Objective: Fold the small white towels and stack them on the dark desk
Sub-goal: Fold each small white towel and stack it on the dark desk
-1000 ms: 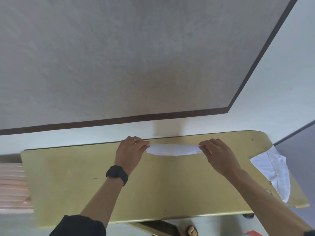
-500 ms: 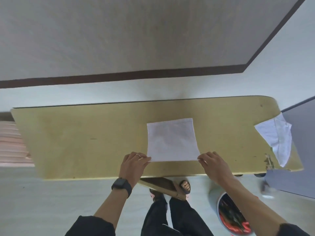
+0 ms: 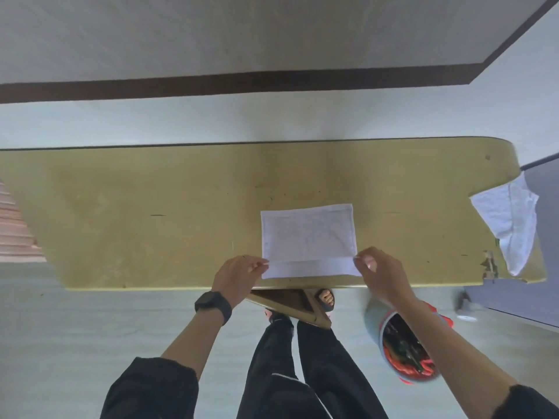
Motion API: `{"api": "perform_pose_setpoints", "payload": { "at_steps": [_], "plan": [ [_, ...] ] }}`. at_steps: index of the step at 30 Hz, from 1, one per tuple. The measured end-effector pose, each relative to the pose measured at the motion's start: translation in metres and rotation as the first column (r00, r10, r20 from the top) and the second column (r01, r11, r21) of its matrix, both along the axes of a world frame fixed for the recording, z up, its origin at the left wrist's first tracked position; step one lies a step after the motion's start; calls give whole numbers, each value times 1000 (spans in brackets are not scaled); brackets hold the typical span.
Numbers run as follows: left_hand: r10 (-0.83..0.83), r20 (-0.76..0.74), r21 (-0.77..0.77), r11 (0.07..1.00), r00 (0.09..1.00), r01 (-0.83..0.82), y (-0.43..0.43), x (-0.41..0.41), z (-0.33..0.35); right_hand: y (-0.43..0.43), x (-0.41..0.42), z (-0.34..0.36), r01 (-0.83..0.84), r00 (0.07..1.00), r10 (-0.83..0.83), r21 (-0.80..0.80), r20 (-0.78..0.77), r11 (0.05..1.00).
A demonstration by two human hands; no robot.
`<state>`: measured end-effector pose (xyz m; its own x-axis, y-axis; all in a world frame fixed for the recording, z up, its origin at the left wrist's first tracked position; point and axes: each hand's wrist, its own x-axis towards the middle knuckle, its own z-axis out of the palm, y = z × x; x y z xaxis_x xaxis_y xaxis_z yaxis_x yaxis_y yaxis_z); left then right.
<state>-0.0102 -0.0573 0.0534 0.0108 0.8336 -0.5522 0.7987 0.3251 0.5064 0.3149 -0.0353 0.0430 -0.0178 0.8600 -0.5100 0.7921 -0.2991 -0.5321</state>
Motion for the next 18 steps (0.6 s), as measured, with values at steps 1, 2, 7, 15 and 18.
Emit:
{"api": "perform_pose_setpoints", "payload": {
  "at_steps": [1, 2, 7, 15, 18],
  "plan": [
    [101, 62, 11, 995, 993, -101, 11, -1, -2, 14, -3, 2, 84, 996, -83, 5, -41, 996],
    [185, 112, 19, 982, 976, -188, 23, -1, -5, 27, -6, 2, 159, 984, -159, 0, -74, 987],
    [434, 232, 16, 893, 871, -449, 68, 1, -27, 78, -18, -21, 392, 909, -386, 10, -160, 920],
    [484, 159, 48, 867, 860, -497, 84, 3, -66, 101, -25, -53, 465, 872, -450, 36, -192, 885],
    [473, 133, 74, 872, 871, -484, 86, 1, -72, 103, -26, -56, 467, 872, -451, 49, -189, 883]
  ]
}}
